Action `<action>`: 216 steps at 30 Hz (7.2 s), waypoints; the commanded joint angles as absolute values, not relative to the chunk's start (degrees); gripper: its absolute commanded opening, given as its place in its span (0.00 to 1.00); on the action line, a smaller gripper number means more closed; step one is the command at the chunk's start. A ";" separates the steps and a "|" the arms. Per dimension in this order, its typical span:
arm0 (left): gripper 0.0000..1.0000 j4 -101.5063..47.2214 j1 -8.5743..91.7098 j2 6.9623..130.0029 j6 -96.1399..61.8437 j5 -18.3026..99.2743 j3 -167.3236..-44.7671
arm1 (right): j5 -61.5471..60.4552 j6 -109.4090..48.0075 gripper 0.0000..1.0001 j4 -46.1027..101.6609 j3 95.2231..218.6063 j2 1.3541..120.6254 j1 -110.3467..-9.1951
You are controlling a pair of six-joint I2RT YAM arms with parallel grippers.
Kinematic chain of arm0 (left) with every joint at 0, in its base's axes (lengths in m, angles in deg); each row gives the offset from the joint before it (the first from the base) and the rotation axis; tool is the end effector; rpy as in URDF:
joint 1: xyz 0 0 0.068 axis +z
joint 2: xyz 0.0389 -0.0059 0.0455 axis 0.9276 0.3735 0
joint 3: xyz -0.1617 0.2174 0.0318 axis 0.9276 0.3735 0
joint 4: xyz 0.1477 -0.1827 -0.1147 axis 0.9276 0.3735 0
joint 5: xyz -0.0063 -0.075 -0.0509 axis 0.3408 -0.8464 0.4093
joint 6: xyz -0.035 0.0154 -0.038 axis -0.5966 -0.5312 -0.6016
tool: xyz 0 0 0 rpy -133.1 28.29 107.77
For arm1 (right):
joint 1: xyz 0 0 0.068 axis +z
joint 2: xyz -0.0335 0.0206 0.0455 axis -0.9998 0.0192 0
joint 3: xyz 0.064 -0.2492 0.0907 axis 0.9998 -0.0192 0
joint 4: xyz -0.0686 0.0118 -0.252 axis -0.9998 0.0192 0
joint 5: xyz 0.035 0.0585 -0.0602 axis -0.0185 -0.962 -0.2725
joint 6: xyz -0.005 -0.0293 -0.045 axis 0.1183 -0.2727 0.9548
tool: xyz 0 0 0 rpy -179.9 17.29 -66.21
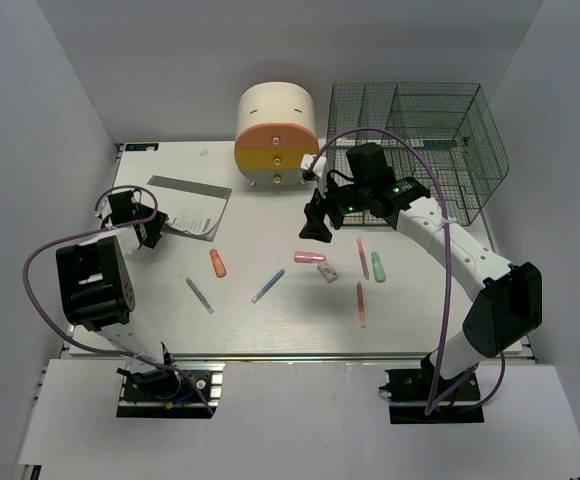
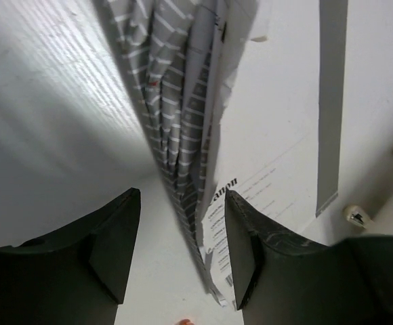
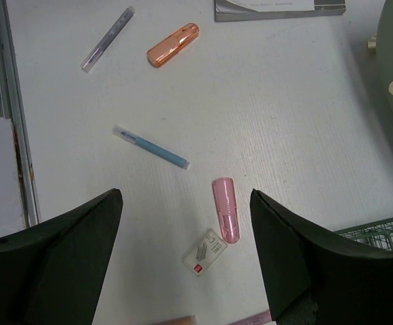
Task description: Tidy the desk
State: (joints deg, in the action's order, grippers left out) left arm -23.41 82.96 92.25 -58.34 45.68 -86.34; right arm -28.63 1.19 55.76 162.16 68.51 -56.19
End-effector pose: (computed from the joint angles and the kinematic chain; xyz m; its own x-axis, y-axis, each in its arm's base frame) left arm 0.3353 0.0872 0.1551 -0.2598 -0.8918 -0.3703 -0.7094 0.4364 -0.5534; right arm 0.2809 0.2052 0.3430 -0.0974 -0.4715 -0.8765 -0.9671 0.2528 -0.0285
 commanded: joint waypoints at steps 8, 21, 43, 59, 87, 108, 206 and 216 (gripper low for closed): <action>0.64 -19.24 82.83 94.23 -54.70 48.84 -92.05 | -28.94 1.25 0.82 55.48 163.55 68.50 -56.20; 0.66 -22.93 82.31 99.16 -55.05 45.23 -95.22 | -28.24 1.51 0.82 56.10 163.99 68.85 -56.11; 0.65 -36.37 82.83 97.14 -62.70 35.74 -89.25 | -28.15 1.60 0.82 55.05 162.32 67.89 -56.11; 0.60 -41.20 82.83 99.86 -66.91 34.51 -88.72 | -28.06 1.60 0.82 55.13 162.67 68.33 -56.03; 0.20 -53.69 82.83 103.47 -71.92 33.28 -85.82 | -28.06 1.95 0.82 56.28 162.93 69.03 -56.29; 0.49 -48.09 82.83 103.82 -70.35 32.66 -89.24 | -28.50 3.71 0.82 56.89 163.11 69.47 -55.85; 0.00 -58.52 86.52 98.11 -67.17 21.24 -82.14 | -31.05 7.49 0.82 59.09 163.72 72.10 -53.04; 0.00 -71.88 90.57 93.18 -77.11 16.41 -73.52 | -31.14 6.70 0.83 61.81 172.33 78.95 -49.61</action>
State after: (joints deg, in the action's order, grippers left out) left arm -65.11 89.56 95.71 -73.27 19.38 -74.21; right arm -30.27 7.10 60.96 168.24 78.17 -50.53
